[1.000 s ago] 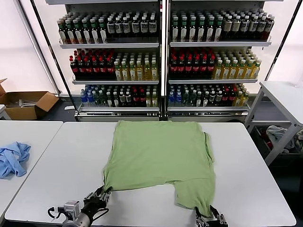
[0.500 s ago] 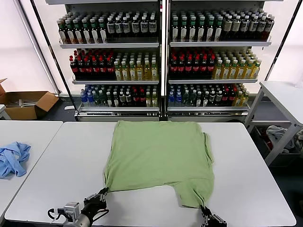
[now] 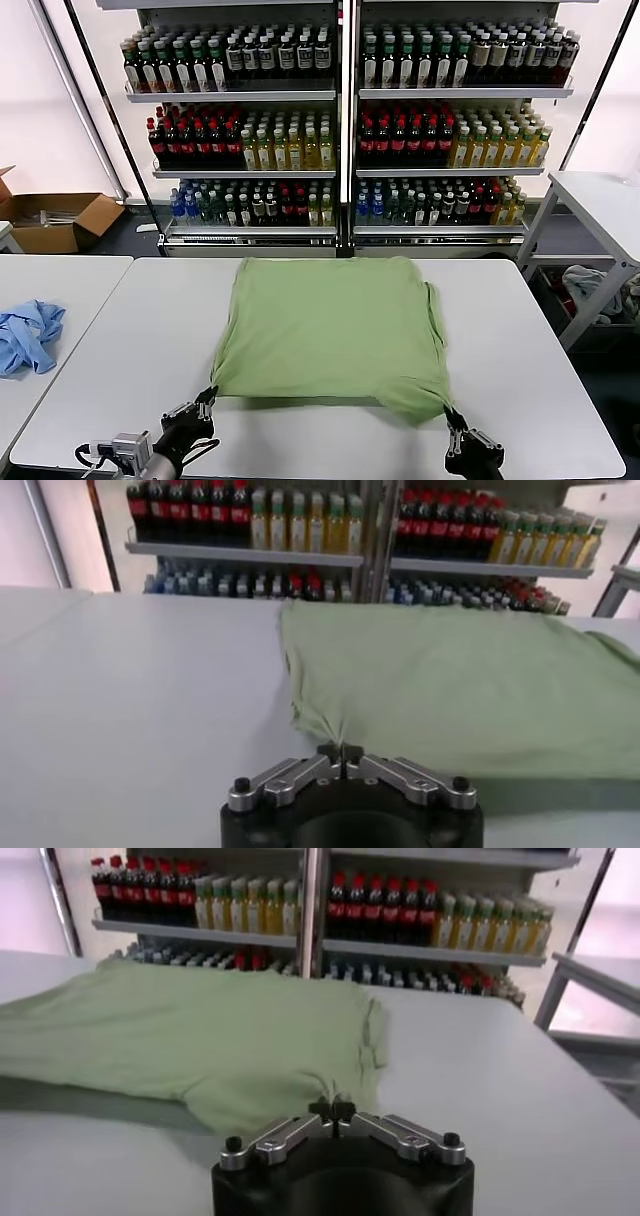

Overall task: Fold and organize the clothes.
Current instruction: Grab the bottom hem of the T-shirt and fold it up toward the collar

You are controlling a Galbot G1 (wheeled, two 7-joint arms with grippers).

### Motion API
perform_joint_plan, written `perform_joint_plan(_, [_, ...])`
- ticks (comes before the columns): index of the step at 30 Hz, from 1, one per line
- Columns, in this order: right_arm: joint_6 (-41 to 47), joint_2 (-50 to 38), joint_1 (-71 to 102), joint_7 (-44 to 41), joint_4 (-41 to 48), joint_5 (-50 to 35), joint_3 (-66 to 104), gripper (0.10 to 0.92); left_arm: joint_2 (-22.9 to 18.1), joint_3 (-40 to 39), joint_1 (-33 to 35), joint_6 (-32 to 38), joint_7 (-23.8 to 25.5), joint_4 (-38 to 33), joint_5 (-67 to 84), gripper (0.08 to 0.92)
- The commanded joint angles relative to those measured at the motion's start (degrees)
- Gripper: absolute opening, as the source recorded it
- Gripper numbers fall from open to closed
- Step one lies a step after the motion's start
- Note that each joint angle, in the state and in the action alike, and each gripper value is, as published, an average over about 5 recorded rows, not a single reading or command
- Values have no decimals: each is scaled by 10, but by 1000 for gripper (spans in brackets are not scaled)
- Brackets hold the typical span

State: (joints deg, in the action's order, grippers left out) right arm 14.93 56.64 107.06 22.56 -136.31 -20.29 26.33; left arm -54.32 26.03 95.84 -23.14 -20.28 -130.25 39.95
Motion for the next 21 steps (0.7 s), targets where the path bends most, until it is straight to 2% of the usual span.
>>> perform_joint_plan(1, [8,2,-59,-3,3,6,20,106,-5,-21,-61,-4,-13,-11,0,83])
perform_joint_plan(10, [77,-16,-252,-90,84,34,-57,106,-20,-90,-226,-32,-18,80,-28,83])
perform_joint_plan(21, [95,-36,-371,-102,183,34,-107,106,-38,-118,-310,-51,-35,160,-79,83])
